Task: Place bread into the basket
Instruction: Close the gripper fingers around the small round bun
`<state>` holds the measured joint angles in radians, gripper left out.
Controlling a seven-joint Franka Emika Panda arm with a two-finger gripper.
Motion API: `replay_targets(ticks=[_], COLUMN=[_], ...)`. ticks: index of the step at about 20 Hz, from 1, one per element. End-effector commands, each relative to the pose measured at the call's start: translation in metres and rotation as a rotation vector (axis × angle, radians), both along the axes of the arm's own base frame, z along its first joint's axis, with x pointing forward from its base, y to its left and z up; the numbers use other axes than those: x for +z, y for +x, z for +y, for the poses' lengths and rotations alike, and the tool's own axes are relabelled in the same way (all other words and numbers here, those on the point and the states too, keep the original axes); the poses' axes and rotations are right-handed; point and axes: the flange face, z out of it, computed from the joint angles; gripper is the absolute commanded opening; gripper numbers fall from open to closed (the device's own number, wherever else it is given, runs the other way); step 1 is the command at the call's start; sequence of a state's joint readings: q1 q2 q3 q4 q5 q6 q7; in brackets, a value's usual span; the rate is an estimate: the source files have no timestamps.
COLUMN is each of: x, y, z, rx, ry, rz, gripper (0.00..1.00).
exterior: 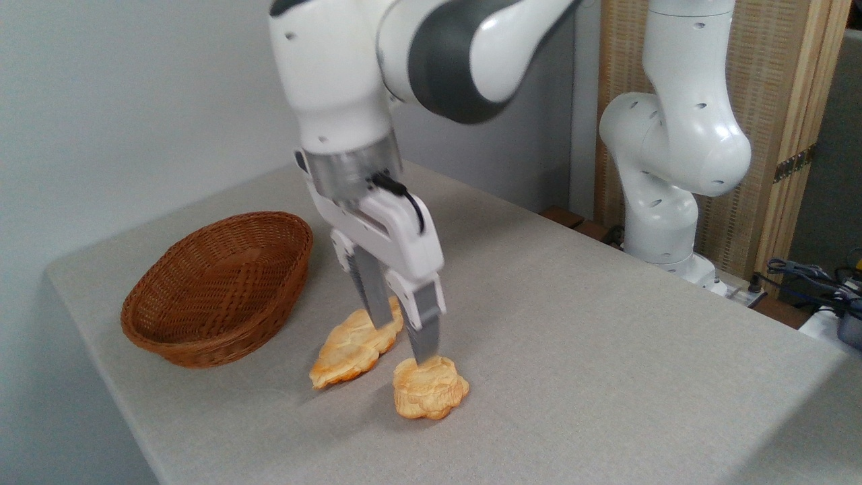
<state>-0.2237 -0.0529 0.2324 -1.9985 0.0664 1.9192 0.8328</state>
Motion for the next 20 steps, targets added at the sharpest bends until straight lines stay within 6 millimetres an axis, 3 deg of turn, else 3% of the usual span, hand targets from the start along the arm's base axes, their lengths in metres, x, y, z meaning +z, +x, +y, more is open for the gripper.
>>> replay_targets(ticks=[1, 7, 14, 16, 17, 18, 19, 20], x=[-0.023, -0.048, -0.056, -0.057, -0.057, -0.057, -0.057, -0.057], y=[-0.001, 0.002, 0.002, 0.003, 0.003, 0.003, 0.003, 0.003], z=[0.012, 0.009, 0.003, 0.002, 0.002, 0.002, 0.002, 0.002], rx=[-0.043, -0.05, -0.061, -0.061, -0.063, -0.063, -0.064, -0.064], ry=[0.021, 0.029, 0.03, 0.03, 0.031, 0.031, 0.031, 0.031], rz=[-0.012, 0.007, 0.019, 0.016, 0.014, 0.014, 0.014, 0.016], gripper=[1.0, 1.0, 1.0, 0.81, 0.56, 0.42, 0.33, 0.33])
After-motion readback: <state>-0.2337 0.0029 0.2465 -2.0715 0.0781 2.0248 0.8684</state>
